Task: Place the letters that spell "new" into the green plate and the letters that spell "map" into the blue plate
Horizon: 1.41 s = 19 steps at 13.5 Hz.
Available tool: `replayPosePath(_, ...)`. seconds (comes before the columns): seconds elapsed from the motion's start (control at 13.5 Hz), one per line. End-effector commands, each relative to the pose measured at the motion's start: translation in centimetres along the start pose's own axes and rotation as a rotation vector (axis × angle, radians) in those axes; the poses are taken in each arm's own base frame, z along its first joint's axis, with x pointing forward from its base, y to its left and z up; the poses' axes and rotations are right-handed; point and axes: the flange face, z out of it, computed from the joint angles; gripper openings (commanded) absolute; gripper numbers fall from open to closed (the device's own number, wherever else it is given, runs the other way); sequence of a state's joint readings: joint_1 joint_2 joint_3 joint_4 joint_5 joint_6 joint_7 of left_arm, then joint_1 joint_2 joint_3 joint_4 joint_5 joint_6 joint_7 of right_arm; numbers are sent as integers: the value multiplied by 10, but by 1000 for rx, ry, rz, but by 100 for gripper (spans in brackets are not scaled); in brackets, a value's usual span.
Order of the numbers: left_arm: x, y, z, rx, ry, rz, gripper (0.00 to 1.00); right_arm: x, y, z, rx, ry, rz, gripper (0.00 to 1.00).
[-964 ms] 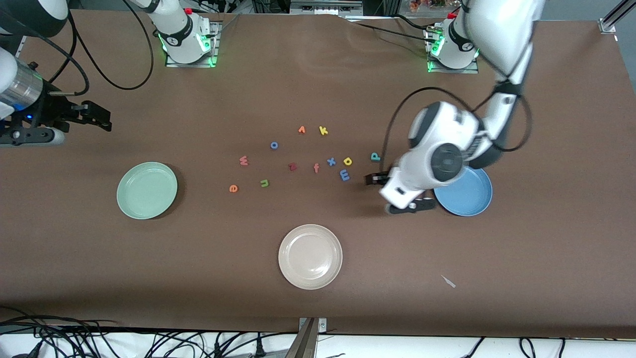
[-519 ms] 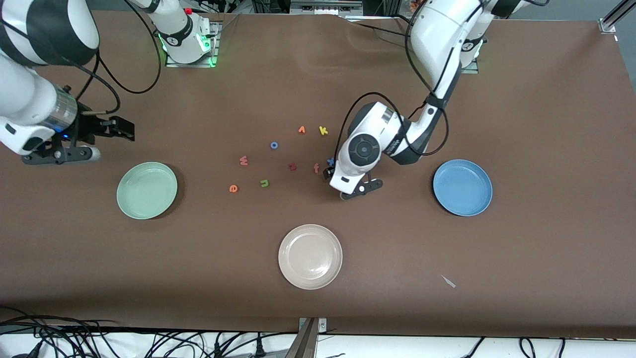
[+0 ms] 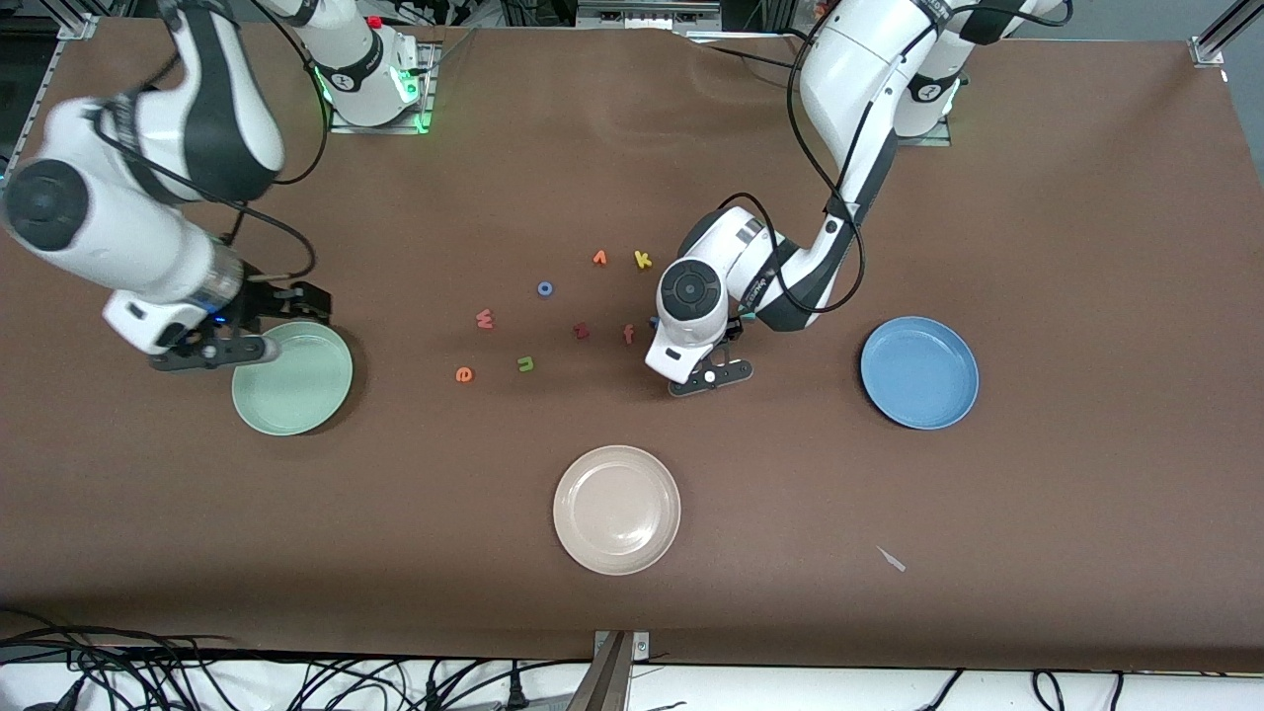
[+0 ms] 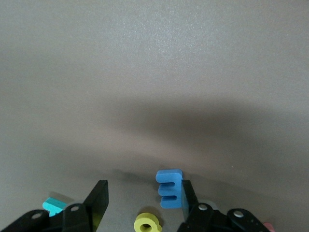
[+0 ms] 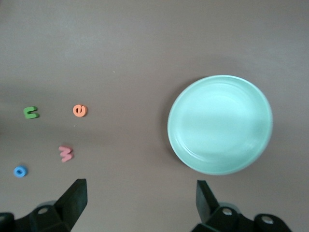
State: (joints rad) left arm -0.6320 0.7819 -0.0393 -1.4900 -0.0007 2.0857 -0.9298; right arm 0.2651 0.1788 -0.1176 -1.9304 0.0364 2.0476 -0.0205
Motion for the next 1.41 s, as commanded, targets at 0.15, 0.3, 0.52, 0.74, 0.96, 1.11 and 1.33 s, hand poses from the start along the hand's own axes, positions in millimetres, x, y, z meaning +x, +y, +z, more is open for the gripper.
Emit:
replayPosePath(0.15,-2,7,9,19,19,2,69,-22,-27,74,4,76,-43,100)
replayPosePath(0.3,-2,12,8,-31,4,-23,68,-25,-51,97,1,68,-16,100)
replayPosePath(0.52,-2,15,6,-68,-5,-38,67,-28,-97,129,-5,46,-18,100)
replayPosePath(0.74,-13,20,19,-50,-15,-19,29,-34,-122,147,-13,25,-37,100)
replayPosePath(0.96,-16,23,23,-47,-17,-19,11,-39,-140,171,-22,7,-50,100)
replayPosePath(1.11,-15,23,20,-50,-17,-21,0,-46,-160,186,-33,-13,-88,100)
replayPosePath(1.33,-3,10,-18,-54,1,-29,0,-54,-182,205,-42,-21,-130,100)
